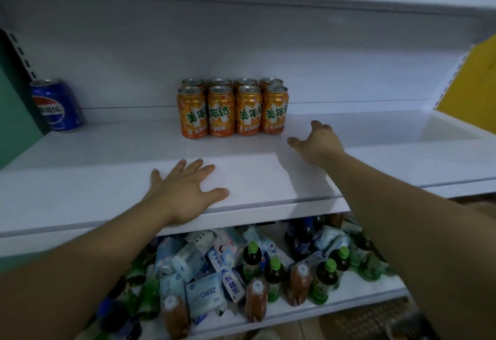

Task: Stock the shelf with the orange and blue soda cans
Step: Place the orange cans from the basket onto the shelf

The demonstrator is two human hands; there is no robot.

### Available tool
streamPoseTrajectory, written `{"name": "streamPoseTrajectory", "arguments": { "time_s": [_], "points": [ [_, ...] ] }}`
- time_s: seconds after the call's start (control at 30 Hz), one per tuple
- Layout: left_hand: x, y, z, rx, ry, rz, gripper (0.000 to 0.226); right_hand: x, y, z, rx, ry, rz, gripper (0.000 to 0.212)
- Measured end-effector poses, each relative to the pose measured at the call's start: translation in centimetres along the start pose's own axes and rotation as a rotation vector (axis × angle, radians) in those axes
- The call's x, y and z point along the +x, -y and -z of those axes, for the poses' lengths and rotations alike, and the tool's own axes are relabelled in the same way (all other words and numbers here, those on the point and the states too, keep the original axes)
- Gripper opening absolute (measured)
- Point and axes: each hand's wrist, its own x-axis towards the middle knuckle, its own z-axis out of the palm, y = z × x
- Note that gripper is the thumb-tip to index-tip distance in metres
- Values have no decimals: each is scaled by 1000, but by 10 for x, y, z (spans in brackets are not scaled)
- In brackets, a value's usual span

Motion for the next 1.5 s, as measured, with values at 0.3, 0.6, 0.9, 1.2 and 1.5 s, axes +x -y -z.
{"name": "streamPoseTrajectory", "arguments": {
  "time_s": [0.3, 0.6, 0.9, 1.2, 1.5],
  "points": [
    [-14, -114, 6, 8, 71, -288, 95, -159, -137, 122, -185, 5, -271, 77],
    [-114, -337, -134, -27, 418, -848, 76, -318, -280, 138, -136, -5, -665, 72],
    [-104, -423, -290, 128, 688, -861, 70, -381, -435, 77, -66, 216, -955, 56],
    [-9, -472, -416, 187, 814, -736, 59, -335, -558, -50, 203, 366, -1049, 48],
    [60, -482, -532, 280, 920, -683, 73, -277, -621, -203, 577, 399, -1147, 35]
  ]
}}
